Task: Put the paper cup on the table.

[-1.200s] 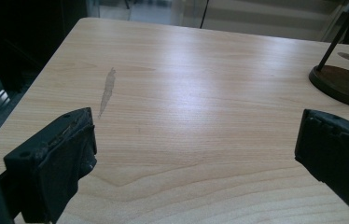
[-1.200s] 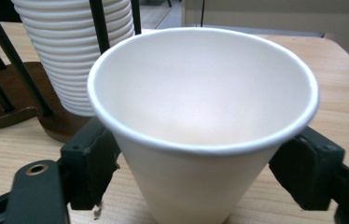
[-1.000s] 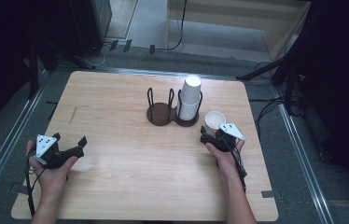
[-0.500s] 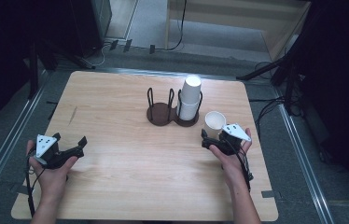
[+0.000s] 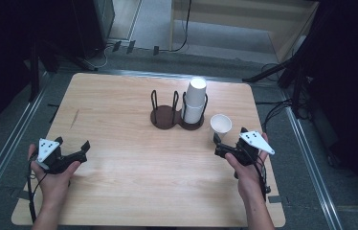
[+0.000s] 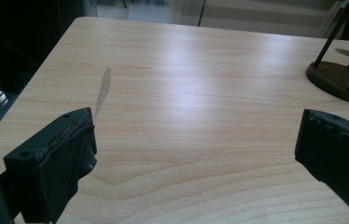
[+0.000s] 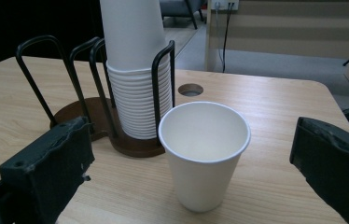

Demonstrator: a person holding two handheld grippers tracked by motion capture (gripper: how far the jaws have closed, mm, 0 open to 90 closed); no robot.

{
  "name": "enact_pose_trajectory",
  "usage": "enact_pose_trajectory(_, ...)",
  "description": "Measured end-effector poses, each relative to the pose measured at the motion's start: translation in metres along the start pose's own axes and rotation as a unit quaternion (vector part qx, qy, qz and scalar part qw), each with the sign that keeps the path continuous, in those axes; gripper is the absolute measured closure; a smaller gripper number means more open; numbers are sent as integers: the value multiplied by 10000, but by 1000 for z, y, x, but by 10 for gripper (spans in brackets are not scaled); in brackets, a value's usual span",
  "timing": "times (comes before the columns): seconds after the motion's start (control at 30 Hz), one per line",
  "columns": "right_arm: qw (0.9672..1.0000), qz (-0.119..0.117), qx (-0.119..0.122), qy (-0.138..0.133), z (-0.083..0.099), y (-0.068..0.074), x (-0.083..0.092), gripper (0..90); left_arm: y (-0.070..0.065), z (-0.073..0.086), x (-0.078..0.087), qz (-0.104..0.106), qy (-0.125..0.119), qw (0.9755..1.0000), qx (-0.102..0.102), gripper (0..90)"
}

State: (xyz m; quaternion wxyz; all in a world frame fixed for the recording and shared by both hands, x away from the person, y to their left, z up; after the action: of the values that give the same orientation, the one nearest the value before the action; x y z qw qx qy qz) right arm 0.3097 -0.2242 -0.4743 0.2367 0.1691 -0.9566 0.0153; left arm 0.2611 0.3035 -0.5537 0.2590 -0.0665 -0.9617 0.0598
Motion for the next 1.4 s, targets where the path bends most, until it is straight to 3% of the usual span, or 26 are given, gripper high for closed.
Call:
enact_pose_trajectory(0.17, 9999, 97, 34, -34, 6, -7, 10, 0, 0, 1, 1, 8, 10, 10000, -14, 0)
enact_pose_trajectory(0.37, 9998, 161, -97, -34, 19, -18, 19, 0, -2, 2, 3, 34, 19, 10000, -15, 0)
enact_pose_trajectory(0.57, 9994, 287, -175, 13, 34, -32, 27, 0, 2, 5, 8, 96, -8, 9998, 175, 0)
enact_pose_trajectory(0.87, 9985, 429, -326, 71, 60, -50, 38, 0, -6, 12, 18, 117, 66, 9999, 6, 0)
enact_pose_trajectory(1.07, 9985, 392, -340, 151, 75, -52, 43, 0, -5, 15, 25, 126, 36, 9999, 104, 0)
enact_pose_trajectory(1.23, 9981, 430, -398, 162, 85, -60, 47, 9, -7, 18, 29, 122, 69, 9999, 24, 0)
enact_pose_trajectory(1.4, 9982, 480, -287, 235, 95, -62, 51, 12, -5, 18, 31, 145, 68, 9999, 63, 0)
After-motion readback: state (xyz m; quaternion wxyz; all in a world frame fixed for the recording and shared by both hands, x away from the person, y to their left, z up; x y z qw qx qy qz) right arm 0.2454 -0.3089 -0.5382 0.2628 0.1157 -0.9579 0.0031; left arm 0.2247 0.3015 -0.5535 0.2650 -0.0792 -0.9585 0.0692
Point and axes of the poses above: each handheld gripper's, and its own axes: x roughly backward along the jaws, z roughly out of its underside, y roughly to its left, the point moved 1 cm from there along -x, roughly forward along the jaws, and after that the axes turned 10 degrees about y, right-handed, at the moved point
